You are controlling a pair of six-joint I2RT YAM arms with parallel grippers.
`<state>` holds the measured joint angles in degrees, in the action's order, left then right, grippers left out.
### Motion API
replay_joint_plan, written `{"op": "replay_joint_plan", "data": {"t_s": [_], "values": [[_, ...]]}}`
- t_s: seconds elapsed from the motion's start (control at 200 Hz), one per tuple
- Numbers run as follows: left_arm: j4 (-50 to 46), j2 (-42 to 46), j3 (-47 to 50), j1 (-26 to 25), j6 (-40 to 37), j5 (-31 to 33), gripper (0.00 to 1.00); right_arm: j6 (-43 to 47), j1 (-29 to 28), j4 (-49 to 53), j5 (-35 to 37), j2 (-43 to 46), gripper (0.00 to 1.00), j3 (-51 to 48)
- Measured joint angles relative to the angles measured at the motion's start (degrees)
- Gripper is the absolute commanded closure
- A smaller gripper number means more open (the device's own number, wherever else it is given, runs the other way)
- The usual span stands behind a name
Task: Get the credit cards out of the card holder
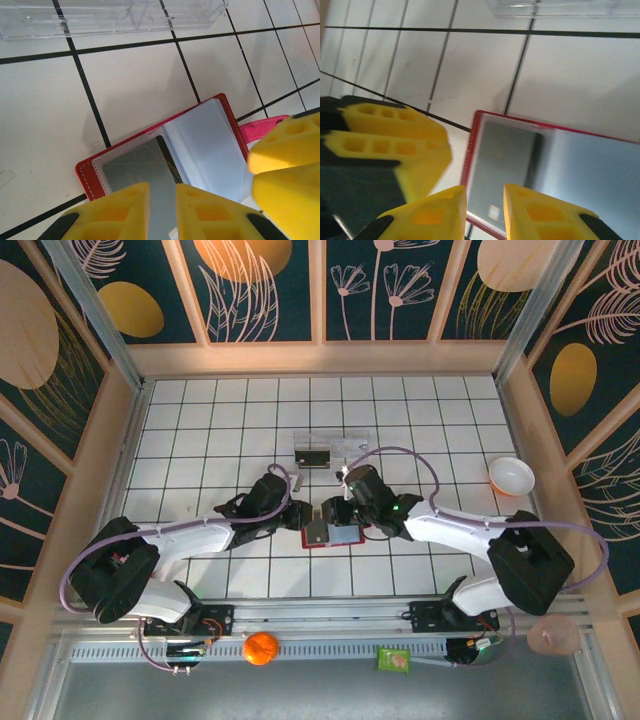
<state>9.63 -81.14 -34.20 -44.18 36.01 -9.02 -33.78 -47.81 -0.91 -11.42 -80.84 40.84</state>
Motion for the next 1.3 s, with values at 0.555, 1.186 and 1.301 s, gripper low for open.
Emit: {"op": "replay_joint_plan", "data": {"t_s": [0.555,1.186,1.301], "values": [[3.48,-4.13,2.71,0.0,1.53,-3.91,0.85,-9.75,1.97,-7.39,-6.64,-9.55,0.68,-0.57],[4.2,-7.96,2.71,0.0,1.75,-4.66,0.94,-11.37,0.94,-8.04,-6.62,-12.39,0.69,-0.94],[4.28,-7.96,2.69,0.0,1.75,-4.66,0.97,-11.39,0.83,-7.74,-6.23,-13.03,0.69,-0.94]]}}
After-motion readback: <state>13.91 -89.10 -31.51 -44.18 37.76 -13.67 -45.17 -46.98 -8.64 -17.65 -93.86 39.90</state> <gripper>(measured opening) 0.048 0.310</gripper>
